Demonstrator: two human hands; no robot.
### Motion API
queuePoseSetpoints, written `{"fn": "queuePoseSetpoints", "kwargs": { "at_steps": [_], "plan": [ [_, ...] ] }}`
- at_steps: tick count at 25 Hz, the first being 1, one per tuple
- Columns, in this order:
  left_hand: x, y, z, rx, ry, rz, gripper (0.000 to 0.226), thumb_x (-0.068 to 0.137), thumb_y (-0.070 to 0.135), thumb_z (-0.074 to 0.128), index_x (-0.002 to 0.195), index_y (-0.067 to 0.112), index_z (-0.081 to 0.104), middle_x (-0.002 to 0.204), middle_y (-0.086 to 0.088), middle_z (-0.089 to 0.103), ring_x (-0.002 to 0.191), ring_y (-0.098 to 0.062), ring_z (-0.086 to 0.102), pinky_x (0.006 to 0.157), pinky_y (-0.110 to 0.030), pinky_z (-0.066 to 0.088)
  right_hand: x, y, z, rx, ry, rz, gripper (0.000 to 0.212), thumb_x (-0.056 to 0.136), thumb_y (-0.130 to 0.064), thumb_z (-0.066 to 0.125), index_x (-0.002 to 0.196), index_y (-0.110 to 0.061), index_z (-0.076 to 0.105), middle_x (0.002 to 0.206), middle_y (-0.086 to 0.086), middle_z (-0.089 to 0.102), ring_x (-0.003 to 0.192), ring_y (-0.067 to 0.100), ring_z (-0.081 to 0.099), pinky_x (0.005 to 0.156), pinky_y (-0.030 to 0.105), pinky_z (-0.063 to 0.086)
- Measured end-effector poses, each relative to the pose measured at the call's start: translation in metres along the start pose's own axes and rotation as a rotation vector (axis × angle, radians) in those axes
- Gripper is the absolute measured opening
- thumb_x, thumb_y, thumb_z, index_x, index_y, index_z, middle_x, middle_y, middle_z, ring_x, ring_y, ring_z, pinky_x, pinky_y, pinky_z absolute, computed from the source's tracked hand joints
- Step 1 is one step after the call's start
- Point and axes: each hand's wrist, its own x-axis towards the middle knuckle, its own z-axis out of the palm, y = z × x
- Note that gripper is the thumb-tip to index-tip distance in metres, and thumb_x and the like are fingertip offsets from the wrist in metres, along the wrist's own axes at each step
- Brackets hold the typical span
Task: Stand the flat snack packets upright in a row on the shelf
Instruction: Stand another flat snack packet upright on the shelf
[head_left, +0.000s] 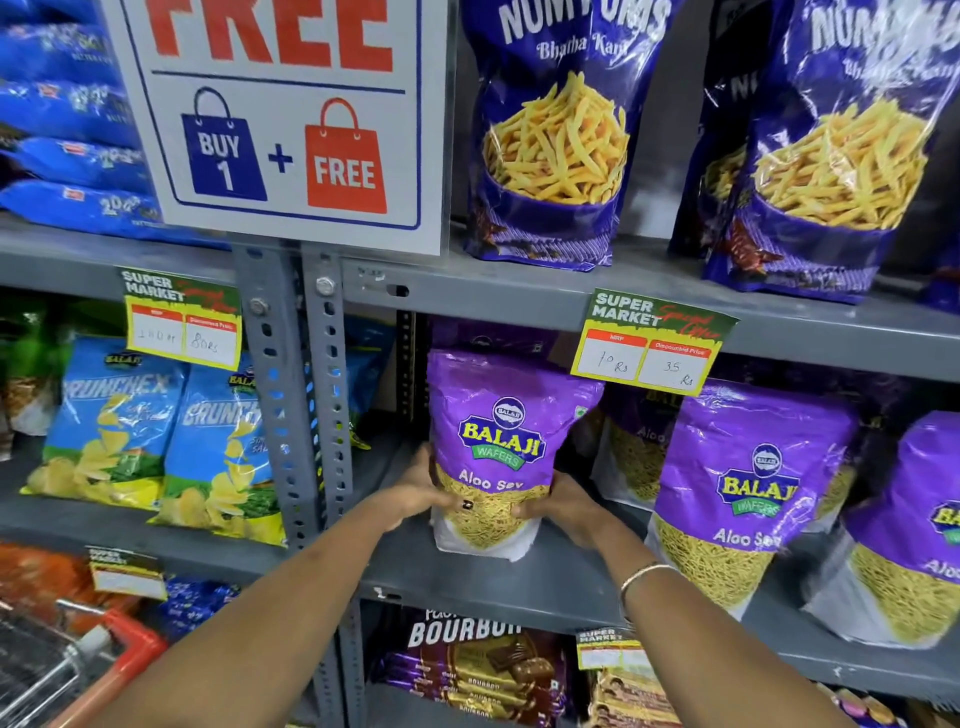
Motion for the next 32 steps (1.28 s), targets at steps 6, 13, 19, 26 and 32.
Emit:
{"fn": "queuePoseSetpoints", "kwargs": {
  "at_steps": [6, 13, 19, 26, 32],
  "plan": [
    [0.006, -0.007, 0.004, -0.078, 0.029, 0.027, 0.089, 0.058, -0.005, 0.08, 0.133, 0.004, 0.034, 0.135, -0.014, 0.052, 0.124, -0.029, 0.049, 0.107, -0.039, 0.041, -0.005, 0.005, 0.0, -0.035, 0.016, -0.001, 0.079, 0.049, -0.01, 0.08, 0.122, -0.003, 0.051, 0.122, 0.019, 0.062, 0.111, 0.029, 0.06, 0.099, 0.042, 0.048],
    [-0.011, -0.009, -0.003, -0.059, -0.039, 0.055, 0.077, 0.058, -0.003, 0.082, 0.127, 0.002, 0.047, 0.129, -0.015, 0.059, 0.113, -0.026, 0.057, 0.104, -0.039, 0.044, -0.017, 0.018, 0.022, -0.025, 0.048, -0.037, 0.078, 0.042, -0.02, 0.086, 0.113, -0.014, 0.056, 0.114, 0.009, 0.068, 0.1, 0.017, 0.066, 0.08, 0.024, 0.056],
    [-0.035, -0.018, -0.003, -0.055, -0.067, 0.111, 0.072, 0.067, -0.006, 0.075, 0.131, 0.003, 0.042, 0.128, -0.016, 0.058, 0.115, -0.025, 0.056, 0.101, -0.035, 0.043, -0.033, 0.025, 0.033, -0.073, 0.085, -0.03, 0.09, 0.035, -0.034, 0.088, 0.117, -0.015, 0.056, 0.118, 0.008, 0.068, 0.109, 0.022, 0.063, 0.098, 0.043, 0.05],
    [-0.046, -0.013, -0.003, -0.079, -0.098, 0.141, 0.082, 0.054, 0.006, 0.078, 0.128, 0.002, 0.044, 0.124, -0.014, 0.06, 0.107, -0.02, 0.056, 0.092, -0.031, 0.047, -0.046, 0.012, 0.039, -0.07, 0.094, -0.047, 0.066, 0.054, -0.006, 0.085, 0.113, -0.009, 0.056, 0.116, 0.014, 0.066, 0.105, 0.024, 0.062, 0.091, 0.035, 0.053],
    [-0.047, -0.003, -0.012, -0.663, 0.053, -0.039, 0.022, 0.087, 0.018, 0.058, 0.108, 0.017, 0.052, 0.118, 0.0, 0.056, 0.116, -0.019, 0.048, 0.107, -0.04, 0.03, -0.054, -0.011, 0.01, 0.168, 0.123, -0.02, 0.033, 0.078, 0.017, 0.048, 0.102, -0.004, 0.059, 0.086, 0.005, 0.064, 0.072, 0.011, 0.061, 0.064, 0.018, 0.051]
  ]
}}
